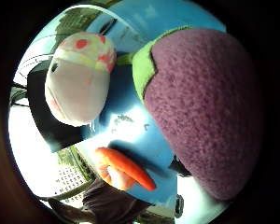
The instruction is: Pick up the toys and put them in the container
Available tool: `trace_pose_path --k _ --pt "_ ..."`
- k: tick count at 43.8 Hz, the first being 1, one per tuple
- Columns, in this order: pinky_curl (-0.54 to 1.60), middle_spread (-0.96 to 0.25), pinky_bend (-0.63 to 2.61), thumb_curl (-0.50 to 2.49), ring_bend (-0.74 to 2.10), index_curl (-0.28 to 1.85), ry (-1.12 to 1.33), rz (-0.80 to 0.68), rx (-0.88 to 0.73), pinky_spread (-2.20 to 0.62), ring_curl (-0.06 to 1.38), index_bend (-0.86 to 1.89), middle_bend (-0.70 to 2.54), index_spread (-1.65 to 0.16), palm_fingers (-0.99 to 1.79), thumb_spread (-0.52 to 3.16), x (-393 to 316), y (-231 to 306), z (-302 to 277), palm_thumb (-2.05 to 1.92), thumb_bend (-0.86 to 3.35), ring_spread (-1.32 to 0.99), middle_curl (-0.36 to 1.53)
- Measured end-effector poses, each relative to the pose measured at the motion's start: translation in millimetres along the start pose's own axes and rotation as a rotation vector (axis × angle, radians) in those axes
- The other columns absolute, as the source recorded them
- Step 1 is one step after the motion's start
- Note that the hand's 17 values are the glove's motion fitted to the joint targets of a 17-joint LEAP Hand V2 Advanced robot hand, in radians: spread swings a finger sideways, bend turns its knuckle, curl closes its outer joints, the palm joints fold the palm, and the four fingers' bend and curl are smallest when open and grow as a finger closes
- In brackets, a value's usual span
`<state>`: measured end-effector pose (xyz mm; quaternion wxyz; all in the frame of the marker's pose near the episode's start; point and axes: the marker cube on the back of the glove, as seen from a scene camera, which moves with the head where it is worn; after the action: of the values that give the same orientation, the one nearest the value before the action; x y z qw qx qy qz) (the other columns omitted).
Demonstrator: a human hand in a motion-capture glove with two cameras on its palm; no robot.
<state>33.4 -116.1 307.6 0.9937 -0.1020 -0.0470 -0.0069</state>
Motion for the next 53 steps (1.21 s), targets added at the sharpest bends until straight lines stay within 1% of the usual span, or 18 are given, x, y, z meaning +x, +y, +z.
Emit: trace_pose_path --k 3,5,6,7,8,10,12,15,22,25,29,35,38,43,47,48,51,53 --pt "0.34 -0.16 0.68 0.60 1.18 0.42 0.053 -0.014 0.006 -0.46 0.48 0.88 0.97 -0.14 1.53 1.62 -7.4 1.4 -13.8 1.01 0.60 -0.28 0.53" --pt "0.35 -0.17 0.69 0.63 1.22 0.45 0.056 -0.020 0.009 -0.46 0.50 0.93 1.04 -0.14 1.52 1.61 -9.5 4.3 -27.4 1.06 0.64 -0.28 0.55" --pt "0.36 -0.17 0.70 0.67 1.20 0.46 0.050 -0.020 0.011 -0.46 0.50 0.96 1.10 -0.15 1.44 1.51 -10.1 6.4 -35.7 1.05 0.59 -0.29 0.57" --pt "0.37 -0.17 0.71 0.69 1.23 0.48 0.042 -0.018 0.013 -0.46 0.51 0.99 1.10 -0.14 1.47 1.56 -10.5 9.0 -45.2 1.09 0.64 -0.28 0.57" --pt "0.38 -0.17 0.74 0.70 1.23 0.48 0.033 -0.015 0.017 -0.47 0.51 0.95 1.14 -0.16 1.28 1.40 -10.5 11.9 -55.9 0.98 0.51 -0.30 0.59" --pt "0.40 -0.17 0.77 0.70 1.25 0.50 0.020 -0.008 0.029 -0.45 0.53 0.96 1.17 -0.18 1.16 1.28 -10.0 18.1 -78.7 0.81 0.38 -0.32 0.61" --pt "0.41 -0.17 0.79 0.70 1.26 0.52 0.013 -0.002 0.049 -0.44 0.54 0.97 1.17 -0.19 1.11 1.17 -9.5 24.5 -104.2 0.68 0.27 -0.32 0.62" --pt "0.44 -0.17 0.84 0.74 1.27 0.55 -0.004 0.008 0.093 -0.43 0.55 0.97 1.18 -0.21 1.07 1.03 -9.9 34.1 -147.2 0.62 0.20 -0.33 0.63" --pt "0.47 -0.17 0.90 0.81 1.31 0.60 -0.059 0.010 0.228 -0.40 0.58 0.98 1.22 -0.24 1.03 0.78 -20.0 52.1 -249.4 0.59 0.12 -0.35 0.67" --pt "0.49 -0.18 0.91 0.84 1.32 0.63 -0.061 -0.033 0.277 -0.40 0.60 0.98 1.23 -0.25 1.01 0.70 -31.3 56.6 -285.4 0.59 0.10 -0.36 0.69" --pt "0.50 -0.17 0.94 0.87 1.34 0.66 -0.047 -0.157 0.325 -0.40 0.61 0.98 1.24 -0.26 0.99 0.61 -51.0 60.6 -321.5 0.60 0.09 -0.37 0.70" --pt "0.51 -0.17 0.96 0.91 1.35 0.71 -0.082 -0.129 0.365 -0.39 0.63 0.99 1.26 -0.27 0.97 0.51 -96.7 47.5 -358.8 0.61 0.07 -0.37 0.73" --pt "0.52 -0.17 0.96 0.93 1.36 0.73 -0.045 -0.178 0.377 -0.39 0.64 0.98 1.26 -0.28 0.97 0.47 -126.1 37.6 -368.3 0.62 0.06 -0.37 0.74" --pt "0.53 -0.17 0.98 0.96 1.37 0.76 -0.081 -0.266 0.369 -0.39 0.65 0.98 1.27 -0.28 0.95 0.42 -207.3 13.6 -375.8 0.62 0.04 -0.37 0.75" --pt "0.53 -0.17 0.99 0.97 1.37 0.79 -0.229 -0.133 0.336 -0.39 0.65 0.97 1.27 -0.29 0.94 0.38 -250.3 -11.7 -376.4 0.63 0.03 -0.37 0.77" --pt "0.53 -0.17 1.00 0.98 1.38 0.80 -0.220 -0.146 0.332 -0.39 0.66 0.96 1.27 -0.29 0.94 0.37 -258.5 -15.4 -373.5 0.63 0.03 -0.37 0.77" --pt "0.53 -0.18 1.00 0.99 1.38 0.82 -0.095 -0.344 0.328 -0.38 0.66 0.96 1.27 -0.30 0.92 0.36 -292.0 -18.6 -358.3 0.64 0.02 -0.37 0.78" --pt "0.54 -0.18 1.00 1.00 1.38 0.84 -0.058 -0.409 0.324 -0.38 0.67 0.95 1.27 -0.30 0.90 0.34 -312.0 -22.7 -351.0 0.64 0.01 -0.37 0.78"
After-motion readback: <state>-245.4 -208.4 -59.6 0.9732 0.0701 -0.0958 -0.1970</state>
